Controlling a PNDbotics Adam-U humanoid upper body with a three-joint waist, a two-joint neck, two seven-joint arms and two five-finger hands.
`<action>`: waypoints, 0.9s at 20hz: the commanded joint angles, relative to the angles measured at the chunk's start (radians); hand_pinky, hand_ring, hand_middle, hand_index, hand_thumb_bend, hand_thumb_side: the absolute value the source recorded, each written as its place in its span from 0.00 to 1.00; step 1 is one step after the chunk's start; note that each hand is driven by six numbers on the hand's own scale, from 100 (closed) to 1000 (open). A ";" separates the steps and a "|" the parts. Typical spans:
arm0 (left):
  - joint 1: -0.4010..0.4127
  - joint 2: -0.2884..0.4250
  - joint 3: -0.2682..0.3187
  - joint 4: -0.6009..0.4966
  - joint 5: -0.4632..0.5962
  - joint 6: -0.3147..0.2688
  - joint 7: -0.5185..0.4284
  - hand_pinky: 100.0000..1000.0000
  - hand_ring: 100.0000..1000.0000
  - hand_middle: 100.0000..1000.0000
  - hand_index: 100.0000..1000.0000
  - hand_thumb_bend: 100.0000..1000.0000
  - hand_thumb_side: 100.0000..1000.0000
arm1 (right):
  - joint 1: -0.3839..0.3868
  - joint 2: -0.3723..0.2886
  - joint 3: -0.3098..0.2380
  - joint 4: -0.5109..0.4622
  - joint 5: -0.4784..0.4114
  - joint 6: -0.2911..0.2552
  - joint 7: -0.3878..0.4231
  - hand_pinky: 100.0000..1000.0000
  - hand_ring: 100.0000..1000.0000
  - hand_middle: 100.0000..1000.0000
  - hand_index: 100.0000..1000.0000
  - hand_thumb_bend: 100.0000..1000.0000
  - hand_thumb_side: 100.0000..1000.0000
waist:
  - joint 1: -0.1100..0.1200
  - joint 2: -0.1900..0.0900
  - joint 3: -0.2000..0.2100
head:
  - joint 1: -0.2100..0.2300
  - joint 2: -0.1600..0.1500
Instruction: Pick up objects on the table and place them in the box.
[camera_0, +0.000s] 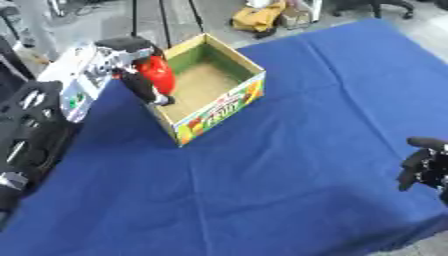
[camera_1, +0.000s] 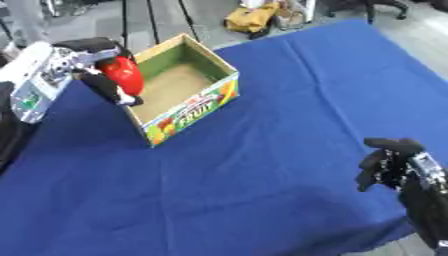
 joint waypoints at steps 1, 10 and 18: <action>-0.026 -0.011 0.042 0.057 -0.050 0.002 0.052 0.33 0.35 0.47 0.72 0.28 0.29 | -0.017 -0.019 0.012 -0.023 -0.012 0.002 0.018 0.38 0.44 0.46 0.78 0.00 1.00 | -0.003 -0.007 -0.019 | 0.017 -0.023; 0.005 -0.039 0.056 0.102 -0.209 -0.026 0.237 0.57 0.55 0.63 0.86 1.00 0.67 | -0.022 -0.021 0.007 -0.023 -0.013 0.001 0.018 0.38 0.44 0.46 0.78 0.00 1.00 | -0.003 0.006 -0.041 | 0.022 -0.029; 0.055 0.020 0.097 -0.040 -0.140 -0.001 0.429 0.53 0.48 0.58 0.80 1.00 0.72 | -0.001 -0.014 -0.002 -0.014 -0.011 0.000 0.010 0.38 0.44 0.46 0.78 0.00 1.00 | -0.035 -0.025 0.024 | 0.004 -0.011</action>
